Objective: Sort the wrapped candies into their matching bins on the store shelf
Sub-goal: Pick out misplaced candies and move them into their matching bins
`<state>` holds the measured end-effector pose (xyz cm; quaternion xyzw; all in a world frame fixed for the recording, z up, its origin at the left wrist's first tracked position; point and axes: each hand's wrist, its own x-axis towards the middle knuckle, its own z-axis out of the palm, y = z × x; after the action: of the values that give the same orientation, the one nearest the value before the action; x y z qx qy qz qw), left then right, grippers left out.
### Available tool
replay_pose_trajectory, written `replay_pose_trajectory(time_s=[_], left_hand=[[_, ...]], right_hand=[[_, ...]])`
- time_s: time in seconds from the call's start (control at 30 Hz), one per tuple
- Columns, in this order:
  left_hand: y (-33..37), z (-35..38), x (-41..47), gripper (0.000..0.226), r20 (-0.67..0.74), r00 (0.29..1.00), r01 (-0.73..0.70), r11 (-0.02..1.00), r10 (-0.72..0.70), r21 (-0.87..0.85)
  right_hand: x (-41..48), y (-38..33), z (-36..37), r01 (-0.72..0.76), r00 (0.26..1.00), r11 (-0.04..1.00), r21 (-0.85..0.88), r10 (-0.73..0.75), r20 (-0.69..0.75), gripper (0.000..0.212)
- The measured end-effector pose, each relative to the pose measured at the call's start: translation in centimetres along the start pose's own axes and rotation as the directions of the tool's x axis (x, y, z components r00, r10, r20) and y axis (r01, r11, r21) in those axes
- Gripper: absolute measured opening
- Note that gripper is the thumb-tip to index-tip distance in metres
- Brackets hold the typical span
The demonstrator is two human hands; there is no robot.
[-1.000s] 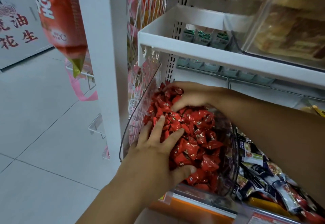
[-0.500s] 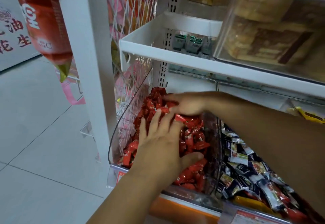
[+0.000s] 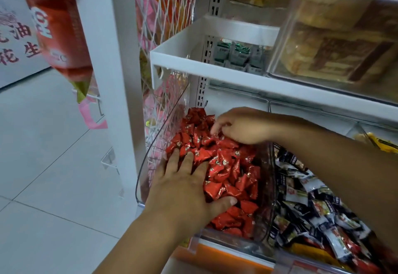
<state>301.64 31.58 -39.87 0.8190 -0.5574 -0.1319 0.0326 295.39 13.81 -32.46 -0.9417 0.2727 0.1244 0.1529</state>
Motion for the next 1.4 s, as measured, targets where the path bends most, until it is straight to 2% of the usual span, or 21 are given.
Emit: replay_pose_trajectory(time_s=[0.07,0.17,0.27,0.4,0.53,0.6,0.7,0.77,0.87,0.97,1.03,1.1,1.2,1.3,1.37,1.4], left_hand=[[0.0,0.1,-0.1,0.094,-0.012,1.0,0.001,1.0,-0.001,-0.004],[-0.1,0.1,-0.1,0.095,-0.016,1.0,0.013,1.0,-0.013,-0.028],[-0.1,0.1,-0.1,0.096,-0.013,1.0,0.016,0.998,-0.017,-0.056],[-0.2,0.0,-0.2,0.094,-0.024,1.0,0.017,0.997,-0.019,-0.076],[-0.2,0.0,-0.5,0.094,-0.026,0.999,0.02,0.995,-0.022,-0.093],[-0.2,0.1,-0.5,0.096,-0.039,0.999,0.026,0.993,-0.031,-0.115],[-0.3,0.4,-0.6,0.096,-0.104,0.994,0.002,0.988,-0.018,-0.155],[-0.1,0.5,-0.7,0.085,-0.143,0.988,-0.078,0.984,0.055,-0.159],[0.3,0.4,-0.8,0.057,-0.081,0.984,-0.166,0.978,0.157,-0.124],[0.2,0.4,-0.7,0.05,-0.02,0.987,-0.16,0.979,0.159,-0.124],[0.2,0.3,-0.5,0.05,0.013,0.989,-0.143,0.982,0.146,-0.127],[0.2,0.1,-0.4,0.05,0.034,0.99,-0.132,0.983,0.137,-0.124],[0.2,-0.1,-0.5,0.05,0.049,0.991,-0.118,0.986,0.125,-0.12],[0.1,-0.2,-0.6,0.05,0.041,0.994,-0.098,0.988,0.104,-0.117],[0.1,-0.4,-0.7,0.05,0.039,0.995,-0.084,0.991,0.088,-0.104],[0.2,-0.5,-0.8,0.05,0.037,0.996,-0.078,0.992,0.082,-0.096]], right_hand=[[2.3,0.1,1.4,-0.006,1.0,1.0,-0.002,0.006,-0.003,0.042],[4.2,-0.7,4.0,0.032,0.969,0.995,-0.096,-0.007,0.245,0.059],[3.3,-0.6,4.4,0.09,0.924,0.962,-0.259,0.016,0.382,0.053],[0.2,0.4,2.8,0.153,0.887,0.936,-0.316,0.01,0.461,0.041],[-1.6,1.0,-0.8,0.092,0.911,0.975,-0.203,0.0,0.413,0.038],[-1.8,1.2,-2.0,0.058,0.906,0.975,-0.215,0.04,0.422,0.049],[-0.5,0.8,-0.2,0.063,0.847,0.919,-0.389,0.157,0.507,0.083],[0.7,0.3,2.3,0.078,0.839,0.851,-0.52,0.225,0.495,0.095],[3.0,1.1,3.7,0.084,0.907,0.819,-0.568,0.173,0.384,0.098],[5.2,2.7,3.3,0.079,0.945,0.876,-0.476,0.086,0.315,0.089],[6.2,3.3,2.9,0.075,0.959,0.935,-0.347,0.028,0.283,0.077],[6.7,4.0,2.4,0.07,0.981,0.968,-0.242,-0.022,0.195,0.064],[6.7,4.8,0.8,0.045,0.998,0.982,-0.185,-0.036,0.048,0.055],[4.6,4.0,-1.5,0.067,0.997,0.996,-0.06,-0.064,0.043,0.063],[2.6,2.9,-2.3,0.11,0.99,0.989,-0.094,-0.101,0.096,0.069],[1.6,2.2,-2.2,0.124,0.98,0.981,-0.148,-0.097,0.176,0.072]])
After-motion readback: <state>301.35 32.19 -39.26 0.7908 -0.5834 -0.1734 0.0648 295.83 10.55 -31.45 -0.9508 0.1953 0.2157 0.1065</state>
